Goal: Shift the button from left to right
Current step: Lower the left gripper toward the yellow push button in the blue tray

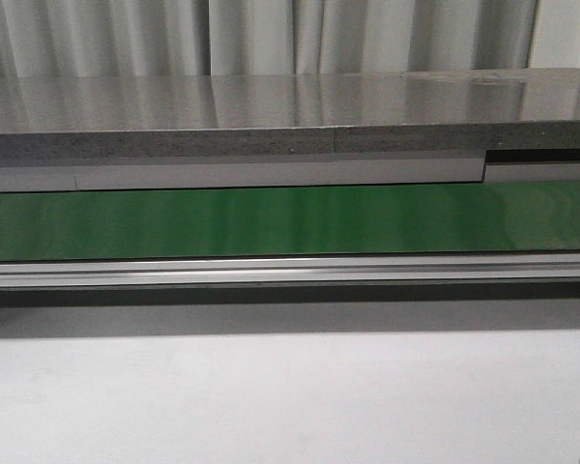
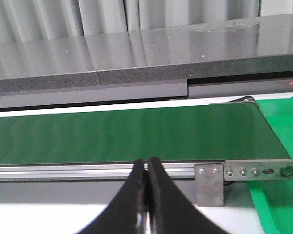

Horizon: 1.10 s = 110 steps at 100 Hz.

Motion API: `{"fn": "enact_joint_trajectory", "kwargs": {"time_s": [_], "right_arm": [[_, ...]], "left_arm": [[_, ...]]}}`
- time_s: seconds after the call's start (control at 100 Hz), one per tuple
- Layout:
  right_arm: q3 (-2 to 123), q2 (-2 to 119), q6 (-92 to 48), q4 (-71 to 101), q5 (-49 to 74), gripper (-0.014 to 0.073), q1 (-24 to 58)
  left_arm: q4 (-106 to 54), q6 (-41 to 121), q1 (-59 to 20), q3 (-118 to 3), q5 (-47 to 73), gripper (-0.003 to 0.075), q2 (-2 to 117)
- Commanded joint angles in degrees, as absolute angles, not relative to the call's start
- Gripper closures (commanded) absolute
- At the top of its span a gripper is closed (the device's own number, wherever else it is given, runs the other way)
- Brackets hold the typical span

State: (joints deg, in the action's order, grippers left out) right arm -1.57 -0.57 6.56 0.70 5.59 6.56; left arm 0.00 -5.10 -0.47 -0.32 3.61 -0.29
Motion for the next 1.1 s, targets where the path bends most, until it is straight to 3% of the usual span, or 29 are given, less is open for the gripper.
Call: {"fn": "enact_joint_trajectory", "kwargs": {"time_s": [0.0,0.54,0.89,1.09], "right_arm": [[-0.8,-1.8,6.4,0.0,1.0,0.0662,6.4],[-0.8,-1.8,6.4,0.0,1.0,0.0662,6.4],[-0.8,-1.8,6.4,0.0,1.0,0.0662,6.4],[-0.8,-1.8,6.4,0.0,1.0,0.0662,6.4]], "left_arm": [[0.0,-5.5,-0.9,3.1,-1.1,0.0741,-2.1],[0.0,-5.5,-0.9,2.5,-1.5,0.0741,-2.1],[-2.9,-5.5,-0.9,-11.3,10.2,0.0741,5.8],[-3.1,-5.5,-0.9,-24.9,27.9,0.0741,15.8]]}}
